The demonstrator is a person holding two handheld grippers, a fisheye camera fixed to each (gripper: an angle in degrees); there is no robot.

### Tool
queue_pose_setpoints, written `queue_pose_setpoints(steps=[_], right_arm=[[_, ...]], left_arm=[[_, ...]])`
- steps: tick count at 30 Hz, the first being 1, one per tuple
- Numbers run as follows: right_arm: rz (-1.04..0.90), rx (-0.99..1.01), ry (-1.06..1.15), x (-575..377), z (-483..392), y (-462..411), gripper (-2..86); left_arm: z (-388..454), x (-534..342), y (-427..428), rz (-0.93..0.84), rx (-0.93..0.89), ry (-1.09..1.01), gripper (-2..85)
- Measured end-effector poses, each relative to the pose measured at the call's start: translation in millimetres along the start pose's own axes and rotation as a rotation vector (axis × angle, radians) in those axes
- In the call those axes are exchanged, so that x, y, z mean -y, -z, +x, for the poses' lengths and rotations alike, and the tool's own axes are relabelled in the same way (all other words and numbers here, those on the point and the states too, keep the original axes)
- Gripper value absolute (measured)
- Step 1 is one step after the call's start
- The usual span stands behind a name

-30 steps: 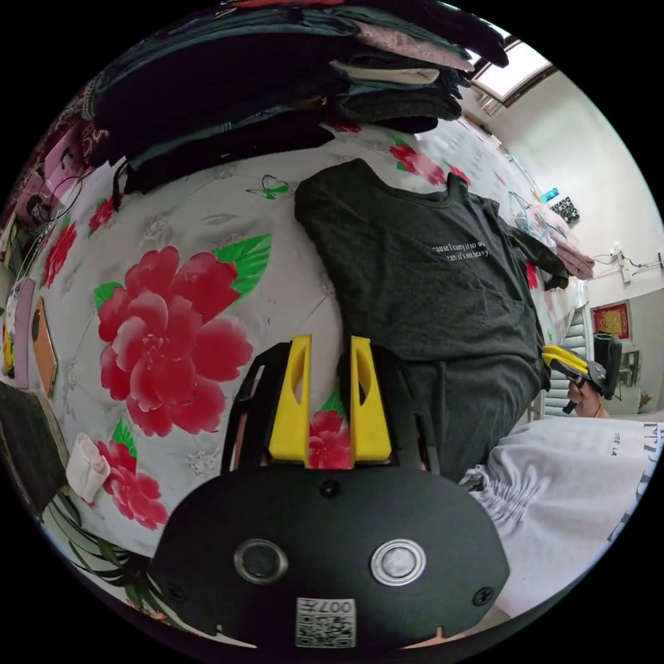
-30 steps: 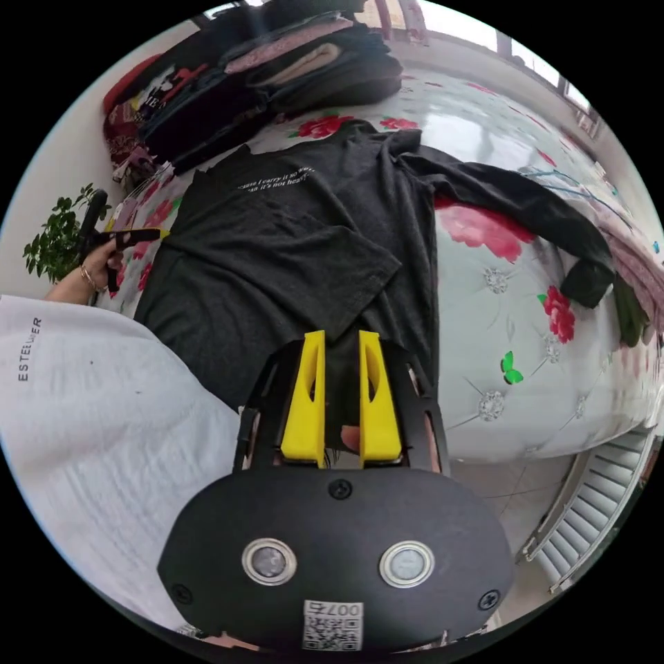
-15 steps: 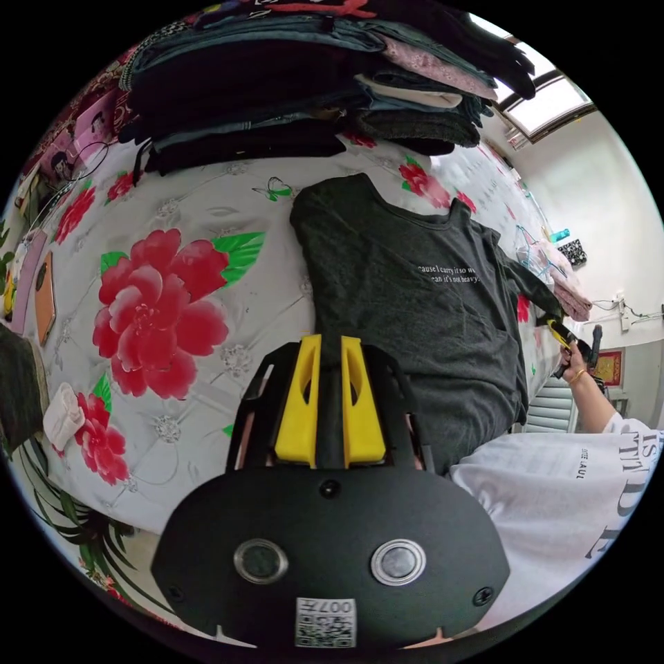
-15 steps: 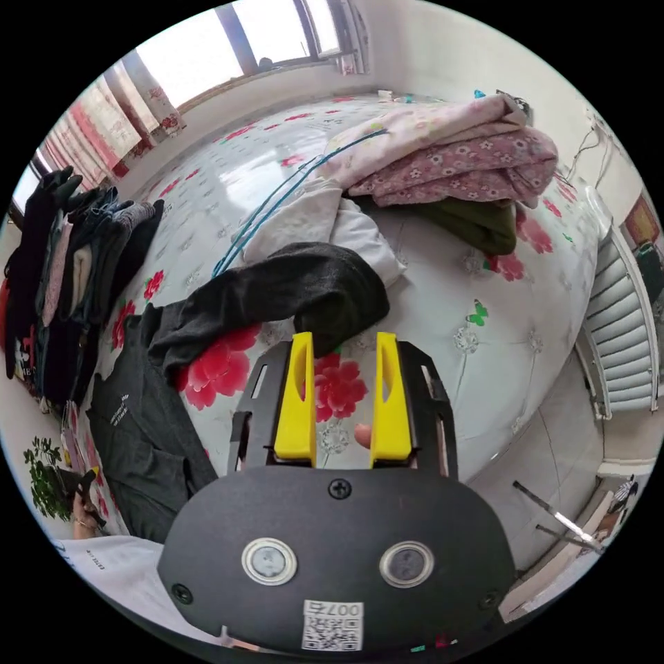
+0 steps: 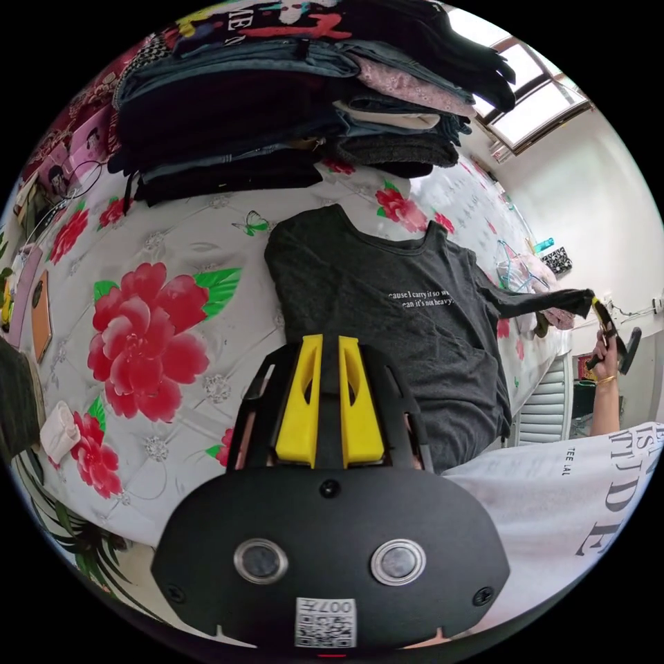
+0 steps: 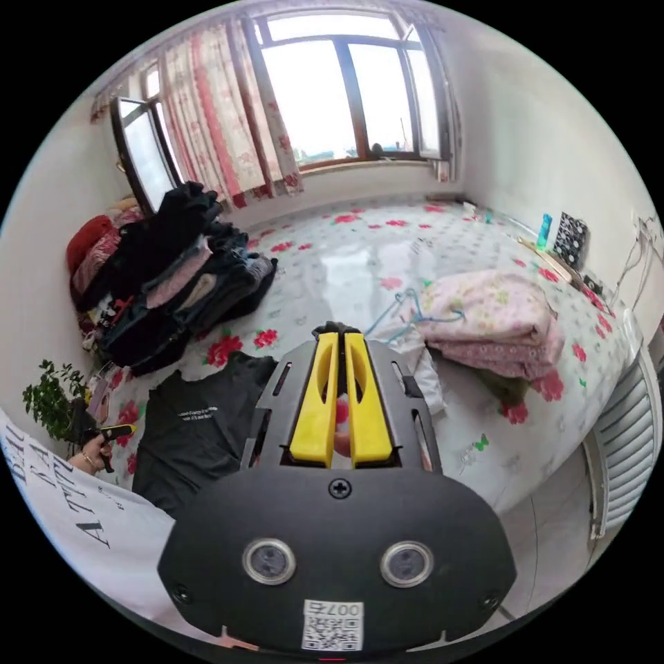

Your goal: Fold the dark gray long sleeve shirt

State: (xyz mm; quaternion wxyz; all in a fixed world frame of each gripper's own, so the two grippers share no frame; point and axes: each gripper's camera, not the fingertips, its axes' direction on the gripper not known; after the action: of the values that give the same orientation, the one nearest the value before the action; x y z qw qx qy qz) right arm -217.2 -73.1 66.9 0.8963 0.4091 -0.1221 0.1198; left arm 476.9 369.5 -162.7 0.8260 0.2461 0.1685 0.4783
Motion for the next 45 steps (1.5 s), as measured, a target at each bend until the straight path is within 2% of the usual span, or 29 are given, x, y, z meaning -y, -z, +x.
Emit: queue_pose_setpoints(steps=[4,8,11,13,16,22,28,31,34,37,42,45], right_arm=[[0.096,0.296,0.251,25,-85,32,-0.1],[0.052,0.561,0.482,12,-178,24,0.1],[-0.092,0.769,0.595,-23,-251,-10,0.9],[-0.309,0.867,0.635,-60,-297,-48,1.8],[-0.487,0.758,0.694,-104,-324,-80,2.5],[-0.504,0.364,0.671,-107,-288,-112,3.3],[-0.543,0.036,0.683,-84,-246,-172,3.2],[-0.588,-0.026,0.767,-86,-247,-198,2.7],[-0.630,-0.049,0.820,-86,-249,-216,1.8],[-0.659,-0.068,0.884,-82,-244,-220,0.6],[-0.627,0.067,0.934,-60,-224,-181,0.1],[-0.733,0.114,0.899,-62,-213,-181,0.6]], left_arm=[[-13,0,12,0.037,-0.054,-0.033,4.8],[-32,-14,24,0.059,-0.091,-0.065,4.9],[-54,-31,30,0.061,-0.082,-0.065,5.0],[-70,-43,32,0.054,-0.089,-0.046,5.1],[-98,-62,38,0.034,-0.074,-0.007,5.4],[-124,-75,43,-0.009,-0.046,-0.045,6.1],[-87,-57,15,-0.061,-0.085,-0.195,7.9],[-61,-50,-5,-0.109,-0.001,-0.293,7.0],[-53,-48,-43,-0.216,0.149,-0.366,2.2],[-56,-46,-41,-0.214,0.164,-0.424,-0.4],[-72,-60,4,-0.171,0.102,-0.477,-0.5],[-90,-78,6,-0.233,-0.077,-0.480,1.0]])
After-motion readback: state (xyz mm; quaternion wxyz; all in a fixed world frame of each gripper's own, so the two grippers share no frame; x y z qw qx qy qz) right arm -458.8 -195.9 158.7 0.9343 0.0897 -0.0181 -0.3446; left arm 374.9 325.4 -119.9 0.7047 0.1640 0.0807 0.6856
